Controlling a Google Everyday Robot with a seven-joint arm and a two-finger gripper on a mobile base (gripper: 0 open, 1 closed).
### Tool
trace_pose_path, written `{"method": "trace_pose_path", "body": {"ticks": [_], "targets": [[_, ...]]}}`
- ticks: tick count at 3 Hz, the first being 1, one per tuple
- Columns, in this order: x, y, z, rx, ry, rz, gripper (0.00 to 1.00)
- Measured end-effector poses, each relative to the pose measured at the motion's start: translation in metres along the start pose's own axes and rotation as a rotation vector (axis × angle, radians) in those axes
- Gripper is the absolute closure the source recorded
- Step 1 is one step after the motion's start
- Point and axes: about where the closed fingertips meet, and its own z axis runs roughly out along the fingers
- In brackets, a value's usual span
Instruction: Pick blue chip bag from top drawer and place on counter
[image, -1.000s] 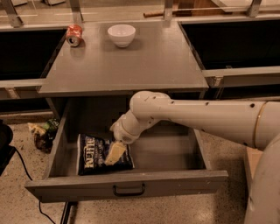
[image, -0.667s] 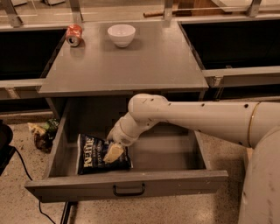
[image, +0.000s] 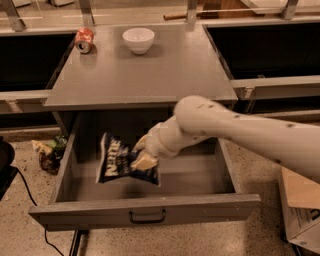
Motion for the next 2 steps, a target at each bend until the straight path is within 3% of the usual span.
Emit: {"method": "trace_pose_path", "body": {"ticks": [1,2], "targets": [[0.0,-0.0105,-0.0905,0.127,-0.019,-0.03,1.0],[-0.0001,-0.0107,-0.0906,0.127,-0.019,-0.03,1.0]]}}
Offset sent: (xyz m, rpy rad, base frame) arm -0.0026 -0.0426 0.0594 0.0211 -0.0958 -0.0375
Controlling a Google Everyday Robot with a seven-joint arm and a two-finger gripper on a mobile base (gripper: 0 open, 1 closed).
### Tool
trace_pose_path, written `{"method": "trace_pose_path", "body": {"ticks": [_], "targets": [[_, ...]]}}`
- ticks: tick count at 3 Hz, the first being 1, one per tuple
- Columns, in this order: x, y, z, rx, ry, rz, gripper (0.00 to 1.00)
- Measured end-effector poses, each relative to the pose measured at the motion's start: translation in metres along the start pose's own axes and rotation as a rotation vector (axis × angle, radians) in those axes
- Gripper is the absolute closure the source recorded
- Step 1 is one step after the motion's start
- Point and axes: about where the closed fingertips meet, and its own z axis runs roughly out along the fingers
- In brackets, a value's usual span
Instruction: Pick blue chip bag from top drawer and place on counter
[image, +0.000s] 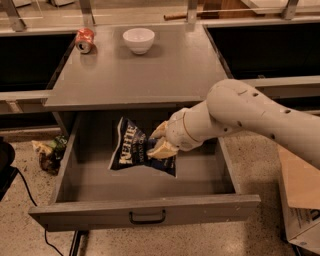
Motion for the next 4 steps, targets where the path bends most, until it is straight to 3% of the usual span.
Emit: {"method": "trace_pose_path", "body": {"ticks": [1,3,4], "targets": [[-0.002,-0.033,-0.033,0.087,-0.008,-0.04,1.0],[0.008,-0.151,-0.13,0.306,0.005,-0.095,1.0],[-0.003,-0.167,-0.15,0.353,-0.009,-0.106,1.0]]}}
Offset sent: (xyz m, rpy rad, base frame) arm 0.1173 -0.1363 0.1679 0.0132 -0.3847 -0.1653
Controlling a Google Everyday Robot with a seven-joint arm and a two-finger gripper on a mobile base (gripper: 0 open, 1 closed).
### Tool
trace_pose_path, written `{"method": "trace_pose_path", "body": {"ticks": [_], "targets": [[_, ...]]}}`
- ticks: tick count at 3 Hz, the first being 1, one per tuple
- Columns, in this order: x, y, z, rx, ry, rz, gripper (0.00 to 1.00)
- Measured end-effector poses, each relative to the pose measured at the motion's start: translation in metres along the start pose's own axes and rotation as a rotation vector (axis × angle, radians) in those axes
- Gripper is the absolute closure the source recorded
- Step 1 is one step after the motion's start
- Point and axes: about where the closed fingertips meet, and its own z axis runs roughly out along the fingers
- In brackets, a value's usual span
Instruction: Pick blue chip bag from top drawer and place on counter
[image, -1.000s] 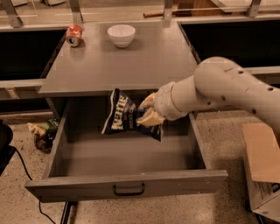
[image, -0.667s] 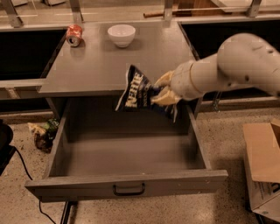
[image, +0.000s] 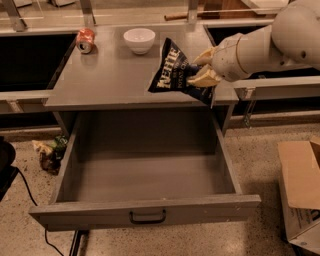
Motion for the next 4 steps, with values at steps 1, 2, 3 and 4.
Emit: {"method": "trace_pose_path", "body": {"ticks": [1,2,3,4], "targets": [[0.0,0.0,0.0,0.0,0.0,0.0,1.0],[0.001,-0.02,0.007,0.028,0.011,0.017,1.0],[0.01,-0.061,0.029,0.071,0.028,0.024,1.0],[0.02,-0.097,0.058,0.085,0.045,0.036,1.0]]}}
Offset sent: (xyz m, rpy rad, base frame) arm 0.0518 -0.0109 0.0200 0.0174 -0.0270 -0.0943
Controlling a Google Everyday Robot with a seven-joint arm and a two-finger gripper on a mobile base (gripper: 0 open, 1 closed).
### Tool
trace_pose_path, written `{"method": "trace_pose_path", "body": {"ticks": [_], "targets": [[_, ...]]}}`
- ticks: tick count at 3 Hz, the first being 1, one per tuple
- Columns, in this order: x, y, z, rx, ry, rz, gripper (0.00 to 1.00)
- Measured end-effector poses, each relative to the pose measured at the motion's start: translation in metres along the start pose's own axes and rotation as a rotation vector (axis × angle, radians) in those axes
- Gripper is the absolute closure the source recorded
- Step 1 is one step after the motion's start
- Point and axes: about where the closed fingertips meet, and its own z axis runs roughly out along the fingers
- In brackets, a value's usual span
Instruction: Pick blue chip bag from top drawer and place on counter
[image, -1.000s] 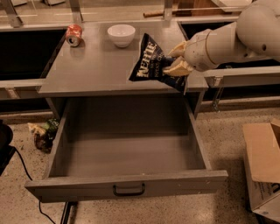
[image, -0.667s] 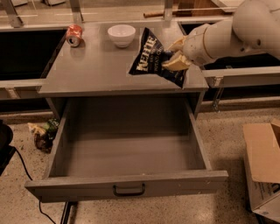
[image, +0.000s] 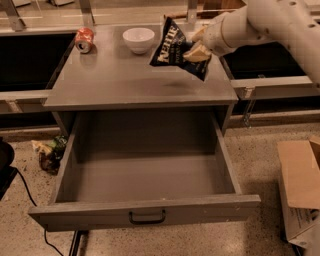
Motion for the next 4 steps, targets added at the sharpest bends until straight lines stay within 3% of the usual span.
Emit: {"method": "trace_pose_path", "body": {"ticks": [2,4], "targets": [[0.029,-0.032,0.061,-0.017,0.04,0.051,0.57],[0.051,-0.05,0.084,0.015,0.036,0.094,0.11]]}}
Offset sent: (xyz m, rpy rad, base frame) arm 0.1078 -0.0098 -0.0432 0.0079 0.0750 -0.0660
